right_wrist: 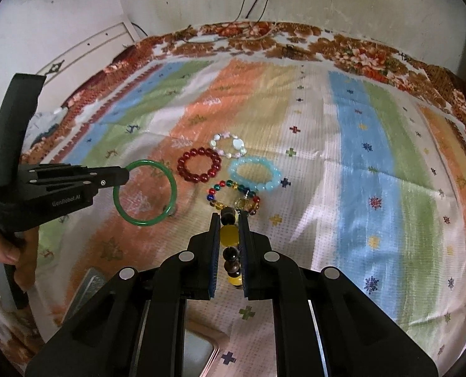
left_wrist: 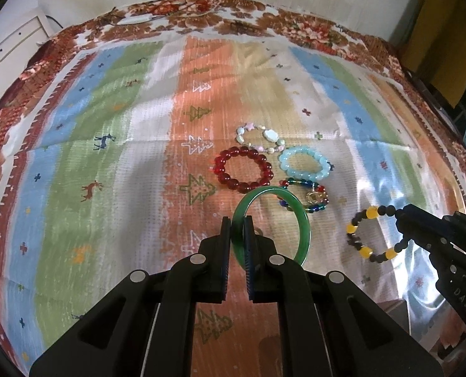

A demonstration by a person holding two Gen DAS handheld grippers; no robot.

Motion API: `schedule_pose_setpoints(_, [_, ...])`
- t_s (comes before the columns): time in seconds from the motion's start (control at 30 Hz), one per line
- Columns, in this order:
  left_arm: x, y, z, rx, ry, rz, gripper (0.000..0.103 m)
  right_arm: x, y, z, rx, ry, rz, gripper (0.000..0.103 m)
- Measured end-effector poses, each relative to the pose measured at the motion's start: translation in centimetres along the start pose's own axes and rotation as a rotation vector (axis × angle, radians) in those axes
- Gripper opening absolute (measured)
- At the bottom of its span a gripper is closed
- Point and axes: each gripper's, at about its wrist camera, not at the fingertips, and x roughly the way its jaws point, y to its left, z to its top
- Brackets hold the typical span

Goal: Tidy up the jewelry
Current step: 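Lift green bangle with left tool toward silver tin while right tool carries bead bracelet there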

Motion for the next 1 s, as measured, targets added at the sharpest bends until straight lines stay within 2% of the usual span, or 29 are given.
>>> schedule_pose_setpoints(0.53, [-4.4,-0.6,-2.4,-0.014,-0.072,-0.059,0.007,-5.3,1.0,-0.7,-0.003,-0.106,0.074,0.012])
schedule_pose_setpoints(1.0, [-7.0,-1.3,-5.1,-0.009,-0.104,-0.093,0.007,-8.3,2.2,-2.0,-0.018,-0.141,0.112,0.012])
